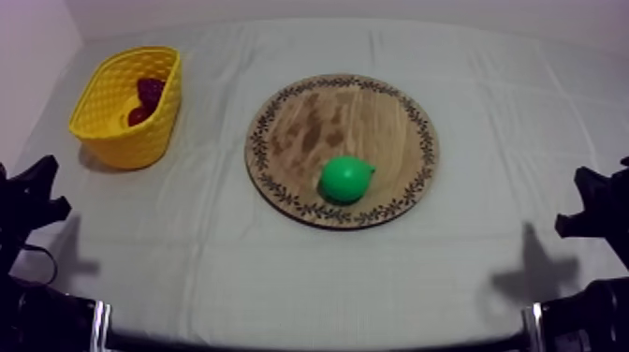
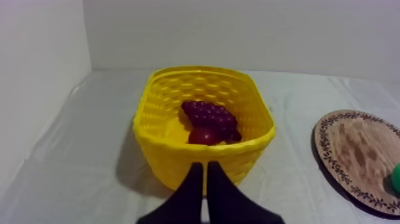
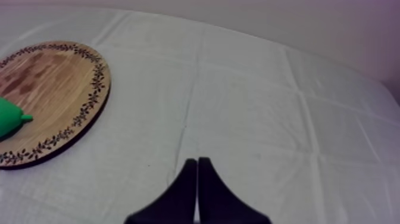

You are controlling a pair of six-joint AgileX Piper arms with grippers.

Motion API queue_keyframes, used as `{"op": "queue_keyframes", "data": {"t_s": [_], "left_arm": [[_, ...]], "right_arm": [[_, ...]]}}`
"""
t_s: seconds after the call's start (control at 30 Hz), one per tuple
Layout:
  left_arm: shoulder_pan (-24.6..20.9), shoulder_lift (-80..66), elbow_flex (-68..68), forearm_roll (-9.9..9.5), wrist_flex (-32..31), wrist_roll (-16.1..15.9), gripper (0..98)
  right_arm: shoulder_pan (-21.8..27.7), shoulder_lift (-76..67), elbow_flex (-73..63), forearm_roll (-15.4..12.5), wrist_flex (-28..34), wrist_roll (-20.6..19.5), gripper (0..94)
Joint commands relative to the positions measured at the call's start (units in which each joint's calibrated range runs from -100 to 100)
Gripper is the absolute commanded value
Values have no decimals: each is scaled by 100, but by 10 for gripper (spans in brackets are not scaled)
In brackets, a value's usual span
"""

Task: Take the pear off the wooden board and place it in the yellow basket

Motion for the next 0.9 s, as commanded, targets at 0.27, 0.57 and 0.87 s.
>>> {"op": "queue_keyframes", "data": {"t_s": [0.27, 0.57, 0.87], "left_arm": [[-30, 0, 2, 101, 343, -430, 0], [-30, 37, -41, -3, 183, -378, 0], [-11, 793, -818, -165, 106, -192, 0]], "right_arm": [[1, -5, 5, 2, 0, 0, 5], [1, -5, 5, 2, 0, 0, 5], [1, -5, 5, 2, 0, 0, 5]]}}
